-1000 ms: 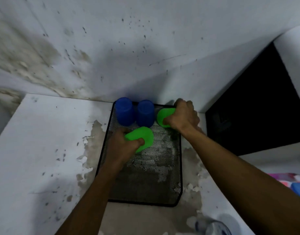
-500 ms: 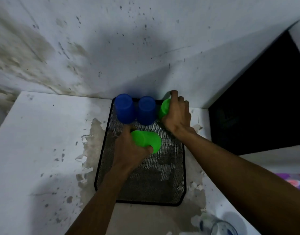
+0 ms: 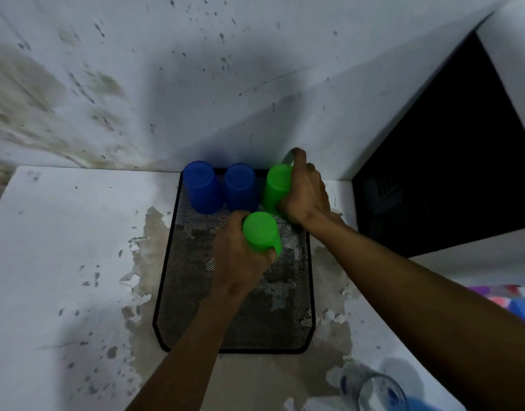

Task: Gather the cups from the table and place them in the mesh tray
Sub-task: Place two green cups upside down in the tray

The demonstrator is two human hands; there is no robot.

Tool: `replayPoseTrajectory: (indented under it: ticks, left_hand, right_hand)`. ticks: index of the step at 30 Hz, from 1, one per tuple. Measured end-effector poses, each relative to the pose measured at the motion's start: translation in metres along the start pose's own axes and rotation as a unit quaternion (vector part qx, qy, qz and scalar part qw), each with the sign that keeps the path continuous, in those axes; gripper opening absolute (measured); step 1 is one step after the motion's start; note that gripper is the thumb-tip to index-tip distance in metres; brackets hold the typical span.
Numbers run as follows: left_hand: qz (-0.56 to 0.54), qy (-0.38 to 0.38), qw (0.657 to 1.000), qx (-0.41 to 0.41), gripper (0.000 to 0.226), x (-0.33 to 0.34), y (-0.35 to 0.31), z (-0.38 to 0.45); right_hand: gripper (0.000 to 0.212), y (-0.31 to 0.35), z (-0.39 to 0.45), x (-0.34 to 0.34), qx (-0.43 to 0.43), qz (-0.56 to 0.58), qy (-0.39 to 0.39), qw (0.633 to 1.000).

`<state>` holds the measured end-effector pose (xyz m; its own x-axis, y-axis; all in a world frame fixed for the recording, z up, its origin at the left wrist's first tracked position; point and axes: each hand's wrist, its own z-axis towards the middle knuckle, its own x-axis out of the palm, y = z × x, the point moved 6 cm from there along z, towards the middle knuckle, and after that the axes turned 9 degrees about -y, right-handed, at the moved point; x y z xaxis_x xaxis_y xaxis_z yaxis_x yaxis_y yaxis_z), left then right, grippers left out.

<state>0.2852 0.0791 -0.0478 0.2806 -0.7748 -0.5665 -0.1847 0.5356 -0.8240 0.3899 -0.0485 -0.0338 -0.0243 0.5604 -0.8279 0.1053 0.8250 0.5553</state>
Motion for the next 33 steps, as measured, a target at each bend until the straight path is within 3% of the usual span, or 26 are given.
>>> replayPoseTrajectory:
  ticks: [4, 9, 15, 20, 22, 25, 28, 30, 33]
  left_hand:
    - [-0.014, 0.017, 1.000, 0.019, 0.065, 0.017, -0.008, 0.001]
    - [-0.013, 0.023, 0.999, 0.036, 0.069, 0.035, -0.016, 0.001]
    - [-0.009, 0.003, 0.999, 0.030, 0.067, 0.041, -0.012, 0.001]
    - [0.007, 0.024, 0.999, 0.026, 0.094, 0.037, -0.010, -0.008]
    - [0.018, 0.017, 1.000, 0.018, 0.098, 0.031, -0.011, -0.018]
    - [0.014, -0.023, 0.999, 0.039, 0.083, 0.013, -0.021, -0.042]
    - [0.022, -0.062, 0.997, 0.042, 0.053, 0.000, -0.024, -0.064]
    - [0.022, -0.046, 0.998, 0.027, 0.035, -0.001, -0.027, -0.082]
    - [0.010, 0.003, 1.000, 0.010, 0.025, 0.006, -0.034, -0.110]
  right_hand:
    - [0.078, -0.012, -0.004, -0.021, 0.018, 0.008, -0.009, 1.000]
    - [0.087, -0.031, -0.025, -0.043, 0.053, 0.016, -0.027, 0.998]
    - [0.080, -0.058, -0.060, -0.051, 0.087, 0.036, -0.022, 0.995]
    - [0.076, -0.069, -0.086, -0.058, 0.070, 0.061, 0.017, 0.996]
    - [0.065, -0.070, -0.097, -0.063, 0.057, 0.071, 0.035, 0.995]
    - [0.051, -0.075, -0.126, -0.070, 0.018, 0.055, 0.086, 0.995]
    - [0.050, -0.085, -0.164, -0.077, -0.036, 0.009, 0.140, 0.989]
    - [0.050, -0.091, -0.193, -0.083, -0.060, -0.047, 0.171, 0.982]
    - [0.060, -0.103, -0.227, -0.083, -0.081, -0.193, 0.189, 0.959]
